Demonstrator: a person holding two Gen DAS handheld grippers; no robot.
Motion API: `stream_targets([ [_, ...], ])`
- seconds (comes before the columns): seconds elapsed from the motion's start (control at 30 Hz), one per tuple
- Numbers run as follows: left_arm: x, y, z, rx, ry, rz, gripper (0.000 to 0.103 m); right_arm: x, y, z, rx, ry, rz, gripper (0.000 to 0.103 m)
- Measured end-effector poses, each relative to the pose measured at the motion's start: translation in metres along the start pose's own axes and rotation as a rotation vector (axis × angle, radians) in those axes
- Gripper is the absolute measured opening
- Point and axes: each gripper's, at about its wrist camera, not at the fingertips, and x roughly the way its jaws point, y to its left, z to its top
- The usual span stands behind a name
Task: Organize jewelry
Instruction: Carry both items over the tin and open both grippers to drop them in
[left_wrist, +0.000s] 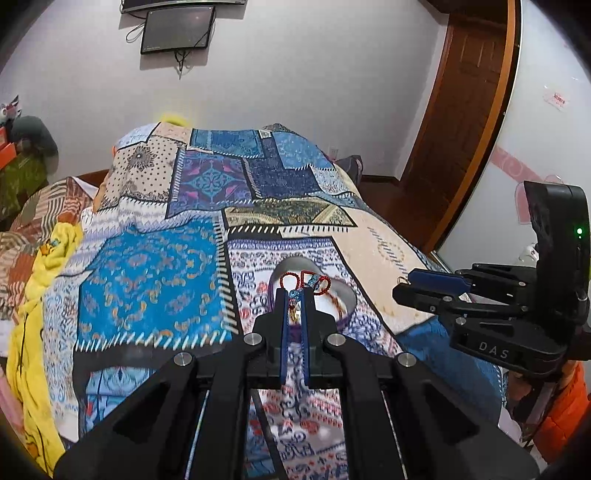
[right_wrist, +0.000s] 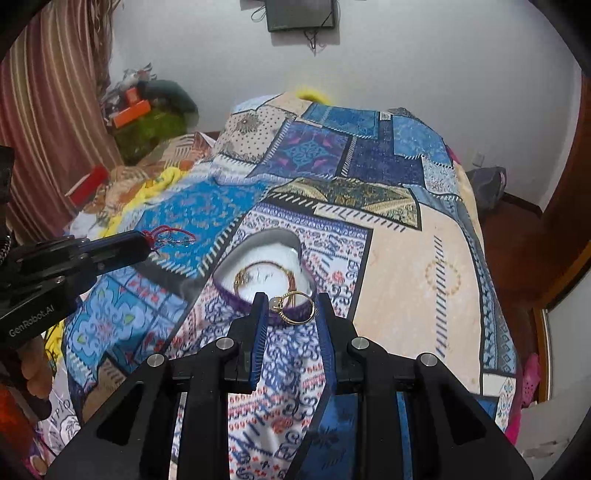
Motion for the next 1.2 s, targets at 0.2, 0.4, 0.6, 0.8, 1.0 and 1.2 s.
stream_targets([
  [0.2,0.017,0.0,0.01,0.011,0.002,-0.016,0.004,0.013,-0.002,0.008,-0.001,-0.005,0.012,0.023],
  [0.4,0.041,0.0,0.014,0.021,0.026,-0.03,0.004,0.028,-0.001,0.014,-0.013,0.008,0.031,0.023],
  [0.6,0.067,0.007,0.014,-0.005,0.073,-0.059,0.004,0.044,0.002,0.015,-0.037,0.038,0.045,0.023],
  [0.8,0.087,0.012,0.012,-0.012,0.114,-0.08,0.004,0.061,-0.001,0.014,-0.041,0.09,0.071,0.023],
  [1.0,0.102,0.01,0.01,0.004,0.145,-0.082,0.004,0.068,0.0,0.012,-0.056,0.114,0.094,0.023],
  [1.2,0.113,0.013,0.009,-0.01,0.173,-0.079,0.004,0.075,0.001,0.01,-0.072,0.134,0.092,0.024],
])
